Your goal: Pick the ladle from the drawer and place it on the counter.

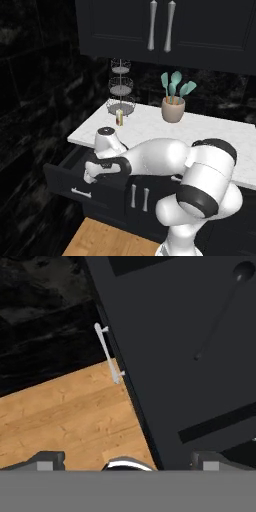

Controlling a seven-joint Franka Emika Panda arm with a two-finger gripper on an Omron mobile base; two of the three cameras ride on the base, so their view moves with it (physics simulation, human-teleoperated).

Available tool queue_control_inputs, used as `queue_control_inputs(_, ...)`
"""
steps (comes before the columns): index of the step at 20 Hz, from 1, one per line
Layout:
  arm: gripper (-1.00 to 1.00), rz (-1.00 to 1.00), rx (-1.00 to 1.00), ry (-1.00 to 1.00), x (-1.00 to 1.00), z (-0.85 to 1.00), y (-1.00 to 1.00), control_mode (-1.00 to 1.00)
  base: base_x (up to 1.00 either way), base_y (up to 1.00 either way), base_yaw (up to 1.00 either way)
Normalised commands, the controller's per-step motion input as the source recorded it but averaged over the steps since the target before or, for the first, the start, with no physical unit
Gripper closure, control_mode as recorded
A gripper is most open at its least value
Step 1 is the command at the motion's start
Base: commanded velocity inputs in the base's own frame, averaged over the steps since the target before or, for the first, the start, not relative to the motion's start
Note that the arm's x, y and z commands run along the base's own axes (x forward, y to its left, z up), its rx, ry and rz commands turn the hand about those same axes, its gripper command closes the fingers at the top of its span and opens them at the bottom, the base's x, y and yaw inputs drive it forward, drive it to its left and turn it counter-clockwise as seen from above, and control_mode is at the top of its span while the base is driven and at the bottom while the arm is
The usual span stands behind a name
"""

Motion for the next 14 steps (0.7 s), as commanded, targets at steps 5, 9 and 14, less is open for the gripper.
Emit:
queue_control_inputs(5, -1.00, 0.06, -0.07, 0.00, 0.23, -0.49, 0.01, -1.00, 0.00, 0.00, 0.00)
queue_control_inputs(9, -1.00, 0.05, -0.01, 0.05, 0.28, -0.55, -0.01, -1.00, 0.00, 0.00, 0.00)
queue_control_inputs(14, -1.00, 0.03, -0.01, 0.05, 0.19, -0.46, 0.00, -1.00, 0.00, 0.00, 0.00)
